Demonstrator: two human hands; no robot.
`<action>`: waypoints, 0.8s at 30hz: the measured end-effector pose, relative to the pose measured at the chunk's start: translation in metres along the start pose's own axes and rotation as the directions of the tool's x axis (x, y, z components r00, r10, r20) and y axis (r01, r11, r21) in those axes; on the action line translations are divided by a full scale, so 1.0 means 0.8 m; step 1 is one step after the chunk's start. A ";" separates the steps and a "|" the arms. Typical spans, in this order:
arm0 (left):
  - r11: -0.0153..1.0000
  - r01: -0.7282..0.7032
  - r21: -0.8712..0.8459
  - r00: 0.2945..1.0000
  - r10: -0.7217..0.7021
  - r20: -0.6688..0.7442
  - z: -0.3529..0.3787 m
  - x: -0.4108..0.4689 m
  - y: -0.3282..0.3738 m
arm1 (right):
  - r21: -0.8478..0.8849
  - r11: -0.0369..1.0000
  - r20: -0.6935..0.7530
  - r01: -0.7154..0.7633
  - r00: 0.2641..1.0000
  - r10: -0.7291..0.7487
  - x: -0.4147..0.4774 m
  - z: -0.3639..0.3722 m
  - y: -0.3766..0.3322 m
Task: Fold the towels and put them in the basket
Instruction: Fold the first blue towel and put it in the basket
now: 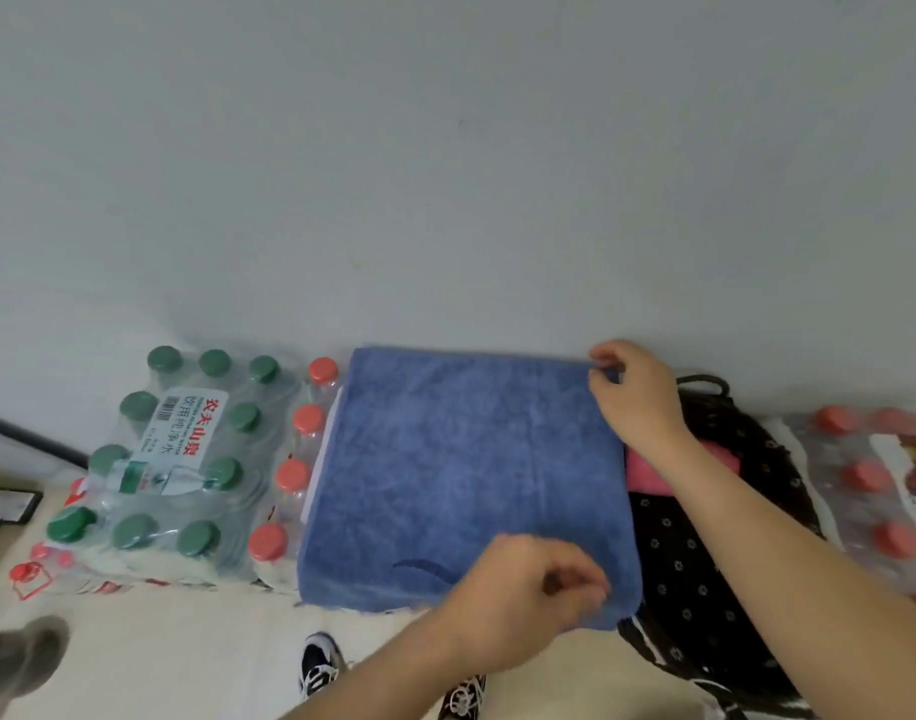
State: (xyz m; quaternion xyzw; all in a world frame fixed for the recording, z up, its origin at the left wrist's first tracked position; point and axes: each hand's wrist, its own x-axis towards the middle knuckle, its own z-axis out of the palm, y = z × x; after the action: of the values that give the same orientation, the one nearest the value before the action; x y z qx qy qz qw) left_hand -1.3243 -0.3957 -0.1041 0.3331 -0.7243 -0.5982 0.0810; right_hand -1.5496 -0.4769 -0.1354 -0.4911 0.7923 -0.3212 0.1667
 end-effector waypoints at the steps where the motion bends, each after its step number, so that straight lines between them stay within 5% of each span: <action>1: 0.998 0.007 0.059 0.984 0.004 -0.177 -0.027 0.004 -0.003 | 0.038 0.998 -0.021 -0.046 0.999 0.047 0.000 0.003 0.001; 4: 0.959 0.189 0.210 0.750 -0.003 -0.661 -0.136 0.025 -0.027 | 0.273 0.920 -0.080 -0.282 0.946 0.314 -0.001 0.012 0.002; 7: 0.880 0.417 0.226 0.608 -0.085 -0.789 -0.225 0.051 -0.063 | 0.571 0.665 0.086 -0.481 0.841 0.535 -0.002 0.017 0.001; 9: 0.842 0.500 0.201 0.614 -0.181 -0.768 -0.245 0.067 -0.076 | 0.675 0.483 0.217 -0.558 0.776 0.593 -0.002 0.015 0.002; 11: 0.839 0.516 0.175 0.625 -0.229 -0.746 -0.247 0.077 -0.075 | 0.690 0.409 0.276 -0.598 0.739 0.614 0.001 0.012 0.006; 19: 0.814 0.566 0.135 0.612 -0.305 -0.730 -0.254 0.088 -0.064 | 0.546 0.471 0.357 -0.693 0.701 0.617 0.011 -0.014 0.004; 24: 0.947 0.318 -0.046 0.653 -0.254 -0.714 -0.255 0.077 -0.066 | 0.583 0.401 0.488 -0.707 0.699 0.523 0.008 -0.035 -0.005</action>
State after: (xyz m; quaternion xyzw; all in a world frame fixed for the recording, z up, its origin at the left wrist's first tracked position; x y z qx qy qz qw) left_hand -1.2458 -0.6006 -0.1146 0.6508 -0.5987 -0.3975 0.2449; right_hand -1.5657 -0.4739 -0.1113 -0.0829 0.6905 -0.4676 0.5456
